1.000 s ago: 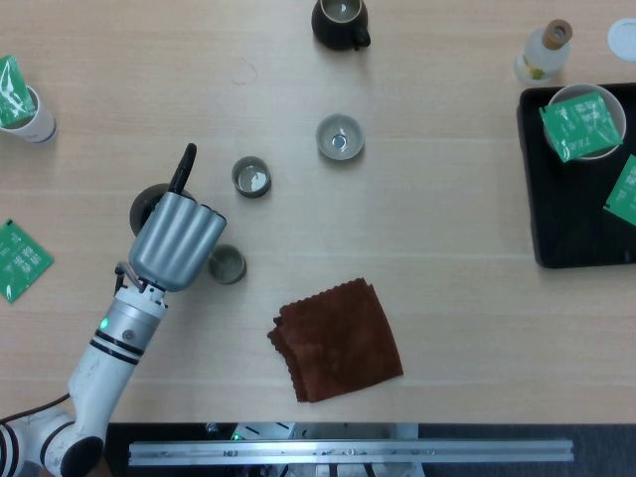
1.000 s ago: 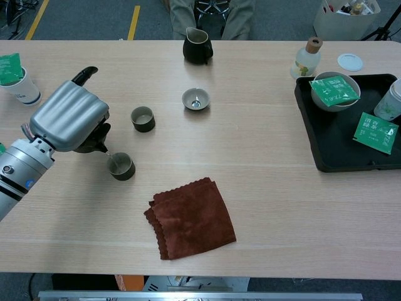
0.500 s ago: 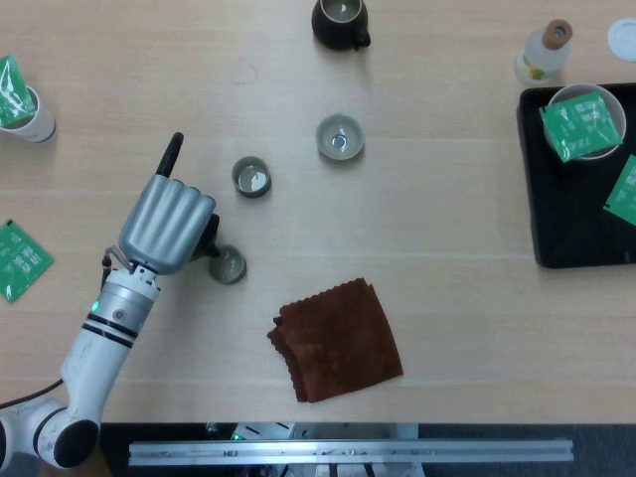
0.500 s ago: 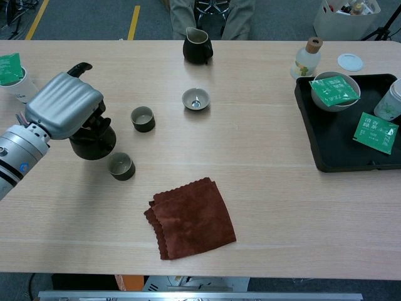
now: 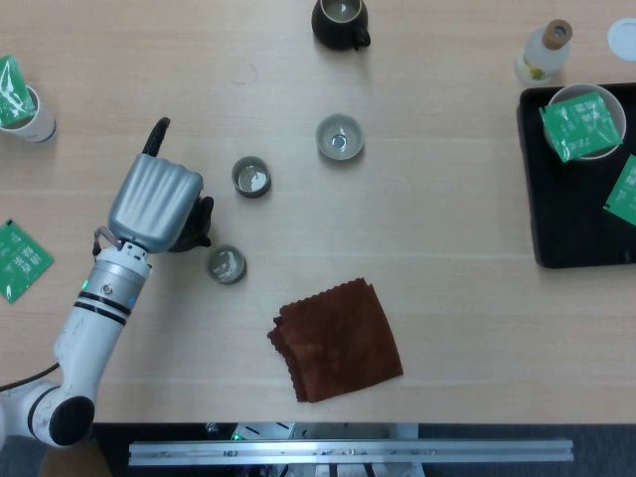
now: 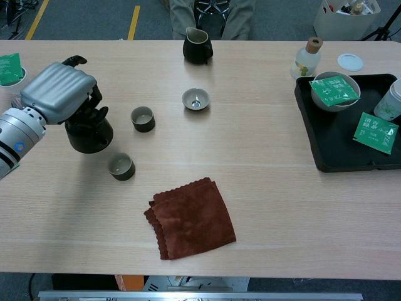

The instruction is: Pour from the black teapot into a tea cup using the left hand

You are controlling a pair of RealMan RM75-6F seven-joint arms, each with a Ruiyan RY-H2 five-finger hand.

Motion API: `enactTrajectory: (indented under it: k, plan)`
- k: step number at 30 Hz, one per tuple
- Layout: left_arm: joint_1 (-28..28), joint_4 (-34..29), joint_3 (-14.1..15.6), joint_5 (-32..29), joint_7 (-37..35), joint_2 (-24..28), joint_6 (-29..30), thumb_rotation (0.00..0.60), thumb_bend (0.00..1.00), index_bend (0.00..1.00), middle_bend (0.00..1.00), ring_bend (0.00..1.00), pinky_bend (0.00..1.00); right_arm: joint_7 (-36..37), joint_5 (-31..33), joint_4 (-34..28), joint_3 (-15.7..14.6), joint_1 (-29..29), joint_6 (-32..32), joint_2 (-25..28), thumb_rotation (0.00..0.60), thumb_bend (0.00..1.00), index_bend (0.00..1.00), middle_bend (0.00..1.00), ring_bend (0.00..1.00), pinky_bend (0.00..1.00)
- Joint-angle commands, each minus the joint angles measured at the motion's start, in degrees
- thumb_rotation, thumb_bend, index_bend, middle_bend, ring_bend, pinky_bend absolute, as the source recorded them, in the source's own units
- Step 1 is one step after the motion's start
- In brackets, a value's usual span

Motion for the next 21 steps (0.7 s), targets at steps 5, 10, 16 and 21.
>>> enactTrajectory:
  k: [5,10,16,21]
  plan:
    - [-1.37,1.58,-1.63,-4.33,-6.00,1.02,-3.68,0.384,0.47,0.85,1.00,0.84,0.10,-0.26,0.34,0.20,0.13,0.46,-0.82,-0.42,0.600,0.07,0.32,0.38,0.21,0.23]
    - [-2.48,4.09,-1.42,-3.64,-10.47,1.50,-6.17,0.401,0.47,0.85,1.00,0.84,0.10,-0.45,0.67,0.28,0.27,0.76,-1.33,-0.53,0.600,0.07,0.32,0.38,0.21,0.23]
    - [-3.41,7.27,-1.02,-3.88,-13.22,1.26,-7.85,0.401,0.47,0.85,1.00,0.83,0.10,-0.49,0.91,0.38,0.33,0.94,-1.67,-0.68,0.600,0.07,0.32,0.38,0.21,0.23]
    - [-3.66,9.67,-1.29,-6.19,-13.41,0.45,-7.88,0.403,0.47,0.84,1.00,0.82,0.10,-0.34,1.05,0.52,0.36,0.93,-1.68,-0.64,0.600,0.07,0.32,0.38,0.21,0.23]
